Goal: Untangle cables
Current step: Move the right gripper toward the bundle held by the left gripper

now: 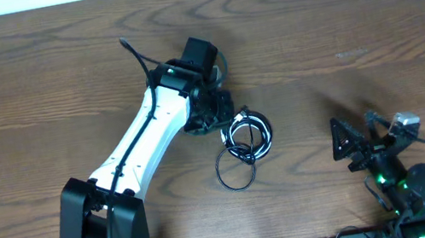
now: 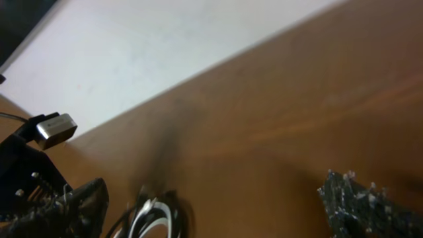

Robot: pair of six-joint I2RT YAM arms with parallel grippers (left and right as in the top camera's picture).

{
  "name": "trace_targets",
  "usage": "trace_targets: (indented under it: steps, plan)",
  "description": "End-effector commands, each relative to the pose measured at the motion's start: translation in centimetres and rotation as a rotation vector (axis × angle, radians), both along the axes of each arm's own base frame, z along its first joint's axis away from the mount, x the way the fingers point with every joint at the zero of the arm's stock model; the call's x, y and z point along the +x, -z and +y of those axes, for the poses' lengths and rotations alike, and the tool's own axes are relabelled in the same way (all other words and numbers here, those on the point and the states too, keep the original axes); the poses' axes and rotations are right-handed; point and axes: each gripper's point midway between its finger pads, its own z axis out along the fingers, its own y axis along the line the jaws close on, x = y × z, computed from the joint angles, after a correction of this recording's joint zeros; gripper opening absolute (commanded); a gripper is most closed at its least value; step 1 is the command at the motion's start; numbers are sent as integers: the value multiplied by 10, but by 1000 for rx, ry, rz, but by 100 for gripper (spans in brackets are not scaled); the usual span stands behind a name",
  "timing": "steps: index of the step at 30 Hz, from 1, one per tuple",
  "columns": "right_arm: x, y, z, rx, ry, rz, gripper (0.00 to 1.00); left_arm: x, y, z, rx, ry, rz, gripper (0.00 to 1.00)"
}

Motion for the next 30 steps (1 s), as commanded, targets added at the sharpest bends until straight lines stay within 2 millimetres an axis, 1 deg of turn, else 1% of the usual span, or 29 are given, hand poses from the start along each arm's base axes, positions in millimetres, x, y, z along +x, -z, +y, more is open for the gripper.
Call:
trace_targets:
  steps: [1, 4, 8, 10, 12, 15, 18, 19, 20, 21, 22, 26, 30]
  plan:
    - [-2, -15, 18, 90, -93, 51, 99, -17, 6, 6, 45, -49, 73, 26]
    - [0, -19, 28, 100, -149, 139, 99, -35, 12, 8, 80, -59, 136, 24]
    - [3, -7, 49, 135, -265, 330, 99, -51, 18, 3, 102, -28, 166, 24]
    - [6, 0, 58, 163, -323, 403, 99, -56, 22, 0, 108, -26, 173, 23]
    - [12, 8, 65, 187, -363, 457, 99, -59, 28, 1, 129, -63, 178, 20]
    - [15, 13, 78, 224, -454, 480, 99, -64, 37, 4, 154, -139, 208, 20]
    - [19, 22, 86, 299, -483, 538, 99, -66, 40, 4, 153, -168, 220, 21]
    - [20, 27, 86, 312, -478, 562, 89, -64, 40, 3, 149, -168, 215, 25]
    - [20, 33, 86, 318, -471, 587, 68, -63, 40, 2, 143, -168, 208, 28]
    - [20, 41, 85, 324, -465, 617, 50, -61, 40, 1, 136, -170, 202, 30]
    - [19, 47, 86, 337, -459, 648, 46, -59, 40, -1, 129, -172, 197, 31]
    - [14, 71, 88, 374, -440, 761, 52, -53, 40, -5, 112, -197, 181, 31]
    - [10, 92, 92, 361, -428, 835, 54, -53, 40, -4, 116, -214, 188, 33]
